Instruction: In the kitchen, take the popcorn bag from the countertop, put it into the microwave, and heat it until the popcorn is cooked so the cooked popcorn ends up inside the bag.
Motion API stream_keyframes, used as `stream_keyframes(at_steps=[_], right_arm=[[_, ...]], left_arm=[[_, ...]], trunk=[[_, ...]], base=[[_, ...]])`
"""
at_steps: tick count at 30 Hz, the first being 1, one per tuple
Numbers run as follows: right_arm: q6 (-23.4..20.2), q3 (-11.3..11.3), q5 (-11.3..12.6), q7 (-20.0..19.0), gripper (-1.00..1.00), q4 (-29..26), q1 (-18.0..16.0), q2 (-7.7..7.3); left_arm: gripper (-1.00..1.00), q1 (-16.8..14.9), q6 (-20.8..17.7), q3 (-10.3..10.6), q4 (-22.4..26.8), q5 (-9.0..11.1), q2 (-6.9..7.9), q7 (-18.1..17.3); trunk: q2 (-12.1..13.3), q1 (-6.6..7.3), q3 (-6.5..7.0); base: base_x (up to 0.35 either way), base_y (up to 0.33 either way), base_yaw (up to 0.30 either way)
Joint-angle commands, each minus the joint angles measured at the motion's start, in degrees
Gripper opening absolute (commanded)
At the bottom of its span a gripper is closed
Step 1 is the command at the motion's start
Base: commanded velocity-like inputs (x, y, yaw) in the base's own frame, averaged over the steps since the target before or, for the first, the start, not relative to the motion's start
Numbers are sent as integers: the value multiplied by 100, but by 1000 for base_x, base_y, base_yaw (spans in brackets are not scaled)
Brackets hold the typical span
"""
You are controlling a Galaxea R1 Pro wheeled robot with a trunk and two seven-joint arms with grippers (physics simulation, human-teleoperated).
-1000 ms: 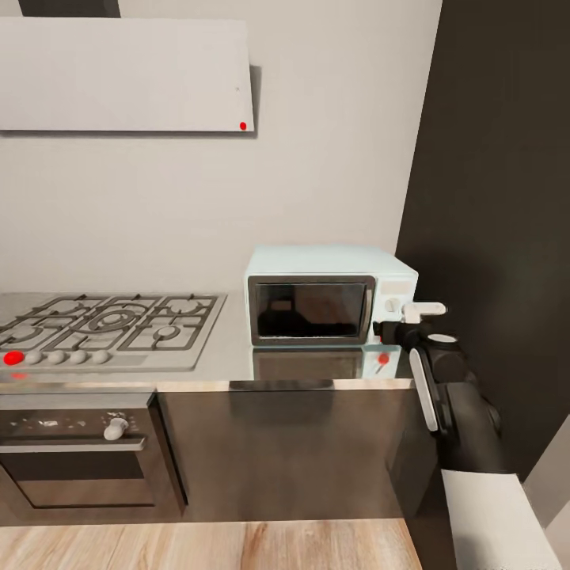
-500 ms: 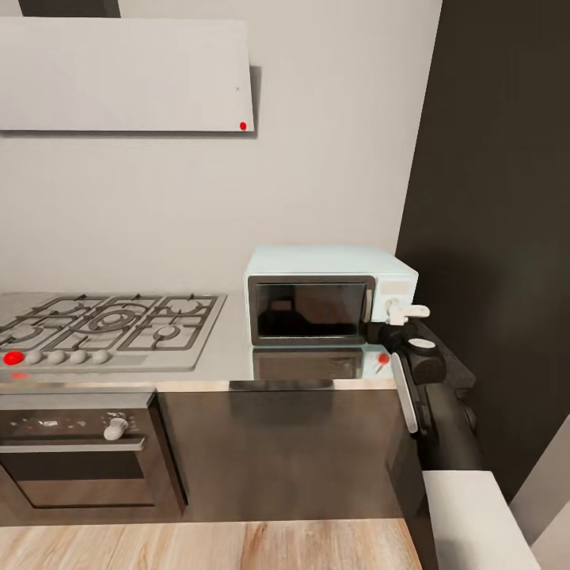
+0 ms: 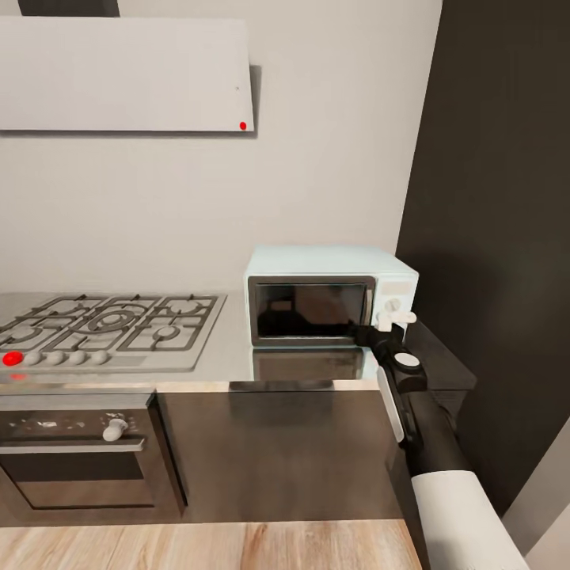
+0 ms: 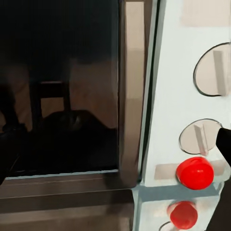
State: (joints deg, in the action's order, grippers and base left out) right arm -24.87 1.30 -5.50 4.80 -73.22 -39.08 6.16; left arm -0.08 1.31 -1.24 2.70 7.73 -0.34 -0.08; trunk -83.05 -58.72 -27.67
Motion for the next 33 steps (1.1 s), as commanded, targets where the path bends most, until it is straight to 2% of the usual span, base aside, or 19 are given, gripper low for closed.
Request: stream_keyframes(at_steps=[1, 11, 30, 31, 33], right_arm=[[-39, 8, -65, -7, 100, -8, -3, 2], [-79, 19, -90, -5, 100, 22, -3, -19], [-71, 19, -54, -55, 100, 78, -4, -72], [-71, 19, -55, -56, -100, 79, -5, -73], [-71, 24, -53, -57, -100, 80, -5, -74]], left_arm=[[100, -1, 7, -6, 1, 45, -1, -1], [100, -1, 1, -3, -1, 45, 8, -1], [100, -1, 9, -7, 3, 45, 8, -1], [100, -1, 9, -7, 3, 45, 8, -1], [100, -1, 9, -7, 1, 45, 8, -1]], trunk=[[-3, -1, -6], [-3, -1, -6], [-3, -1, -6], [-3, -1, -6], [-3, -1, -6]], base=[[188, 0, 0], [227, 0, 0], [8, 0, 0], [0, 0, 0], [0, 0, 0]])
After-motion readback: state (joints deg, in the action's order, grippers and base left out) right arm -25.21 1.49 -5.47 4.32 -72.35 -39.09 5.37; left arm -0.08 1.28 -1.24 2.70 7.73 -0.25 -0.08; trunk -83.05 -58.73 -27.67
